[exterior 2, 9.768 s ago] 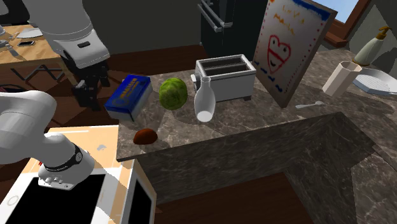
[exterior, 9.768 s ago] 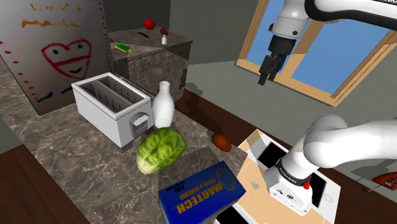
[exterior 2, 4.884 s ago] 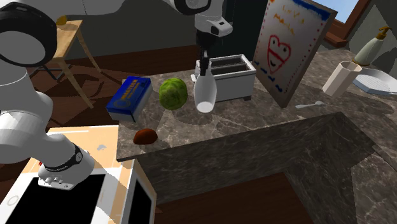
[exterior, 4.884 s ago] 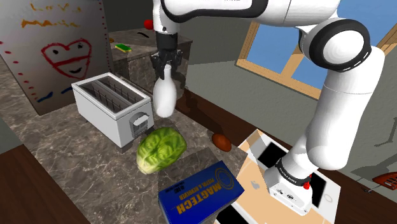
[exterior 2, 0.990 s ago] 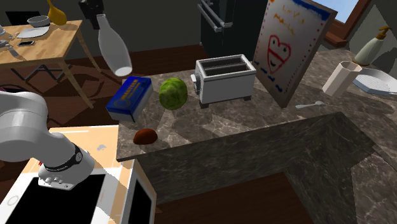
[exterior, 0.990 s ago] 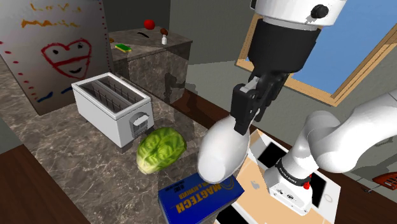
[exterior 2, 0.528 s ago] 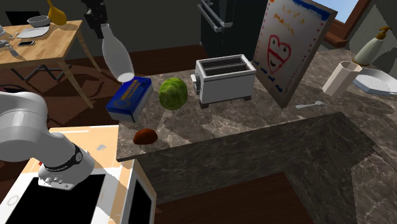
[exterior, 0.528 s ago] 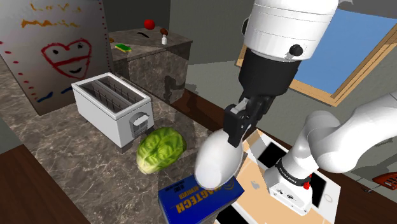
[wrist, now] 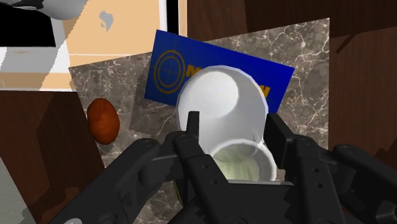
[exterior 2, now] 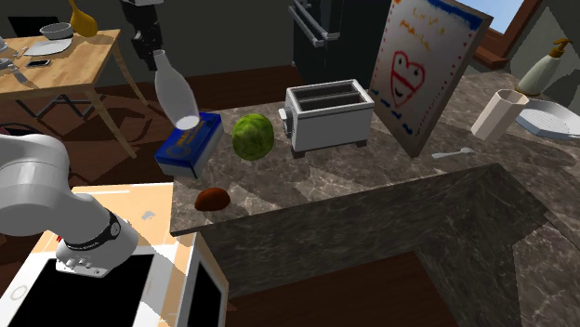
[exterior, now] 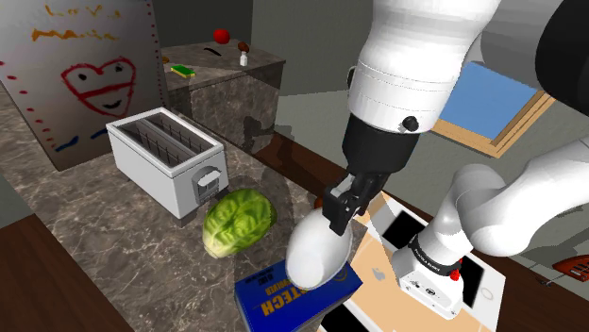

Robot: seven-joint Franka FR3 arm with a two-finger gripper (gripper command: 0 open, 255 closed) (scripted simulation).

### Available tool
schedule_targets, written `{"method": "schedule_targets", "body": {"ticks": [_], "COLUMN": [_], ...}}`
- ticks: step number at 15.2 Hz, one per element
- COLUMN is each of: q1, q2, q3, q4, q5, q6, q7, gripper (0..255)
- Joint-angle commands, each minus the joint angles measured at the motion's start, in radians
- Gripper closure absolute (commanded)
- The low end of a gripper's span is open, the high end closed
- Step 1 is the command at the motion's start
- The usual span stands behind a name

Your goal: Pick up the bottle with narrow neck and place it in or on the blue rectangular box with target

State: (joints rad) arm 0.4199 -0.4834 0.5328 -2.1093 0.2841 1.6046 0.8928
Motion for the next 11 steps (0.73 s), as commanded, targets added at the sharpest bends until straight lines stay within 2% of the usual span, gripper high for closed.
{"method": "schedule_targets", "body": {"ticks": [1,7,11], "q1": [0.002,0.006,0.007], "q2": [-0.002,-0.004,-0.004], "q3": [0.005,0.019,0.02], "q4": [-0.029,-0.109,-0.113], "q5": [0.004,0.014,0.015], "q6": [0.028,0.107,0.111], "q7": [-0.003,-0.01,-0.01], "gripper": [255,255,255]}}
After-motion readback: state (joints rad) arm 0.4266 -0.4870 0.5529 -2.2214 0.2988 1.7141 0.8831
